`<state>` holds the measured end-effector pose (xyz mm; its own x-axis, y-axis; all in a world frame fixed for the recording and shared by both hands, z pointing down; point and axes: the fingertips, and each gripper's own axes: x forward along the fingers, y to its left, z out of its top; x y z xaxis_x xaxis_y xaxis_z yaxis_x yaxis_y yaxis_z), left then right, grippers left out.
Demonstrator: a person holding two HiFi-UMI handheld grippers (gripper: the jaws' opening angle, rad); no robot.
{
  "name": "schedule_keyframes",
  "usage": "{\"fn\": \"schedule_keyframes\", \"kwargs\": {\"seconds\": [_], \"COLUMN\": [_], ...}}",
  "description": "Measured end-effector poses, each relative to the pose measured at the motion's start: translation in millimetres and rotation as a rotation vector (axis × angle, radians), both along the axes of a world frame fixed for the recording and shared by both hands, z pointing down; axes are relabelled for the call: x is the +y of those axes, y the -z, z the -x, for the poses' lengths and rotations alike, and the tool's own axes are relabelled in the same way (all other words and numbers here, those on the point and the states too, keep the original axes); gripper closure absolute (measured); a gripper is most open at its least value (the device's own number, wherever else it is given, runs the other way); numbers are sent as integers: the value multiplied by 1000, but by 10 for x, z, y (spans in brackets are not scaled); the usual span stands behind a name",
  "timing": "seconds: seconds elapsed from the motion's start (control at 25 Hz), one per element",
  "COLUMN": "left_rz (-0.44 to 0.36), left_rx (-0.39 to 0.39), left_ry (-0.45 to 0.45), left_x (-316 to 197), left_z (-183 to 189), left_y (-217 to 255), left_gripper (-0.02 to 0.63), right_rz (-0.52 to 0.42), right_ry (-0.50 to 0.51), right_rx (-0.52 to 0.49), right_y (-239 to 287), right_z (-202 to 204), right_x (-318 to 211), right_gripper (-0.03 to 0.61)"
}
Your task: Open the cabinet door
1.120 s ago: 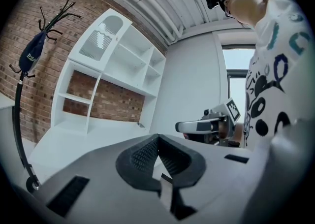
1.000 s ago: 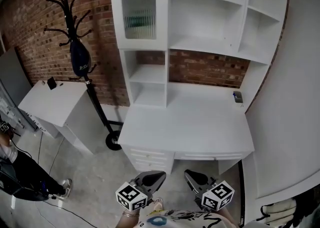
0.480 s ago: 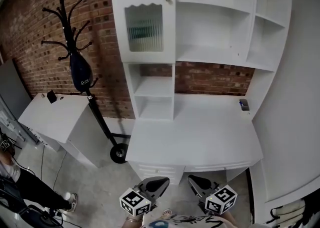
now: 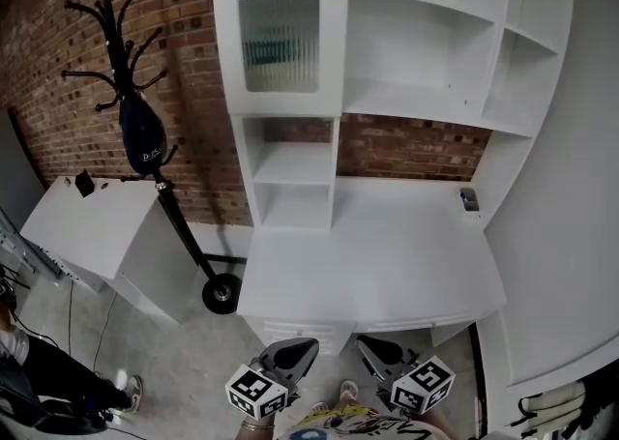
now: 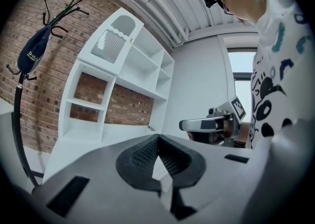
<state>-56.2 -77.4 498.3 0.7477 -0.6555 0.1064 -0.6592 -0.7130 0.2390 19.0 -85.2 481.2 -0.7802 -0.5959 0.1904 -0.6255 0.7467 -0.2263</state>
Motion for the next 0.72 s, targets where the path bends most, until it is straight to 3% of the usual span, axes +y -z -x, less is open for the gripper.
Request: {"fn": "schedule_keyframes", "kwargs": {"seconds": [0.4, 0.72], "left_rz": [3, -57], "left_rx": [4, 13], "left_ry": [12, 26], "left_x": [-542, -1292], "left_z": [16, -41], "left_y": [-36, 173], "left_gripper": [601, 601], "right_rz": [7, -50], "right_ry": [14, 60], "right_rx": [-31, -46], "right_y": [-59, 135], "right_z": [10, 1], "right_x": [-580, -1307], "right_gripper": [549, 549]}}
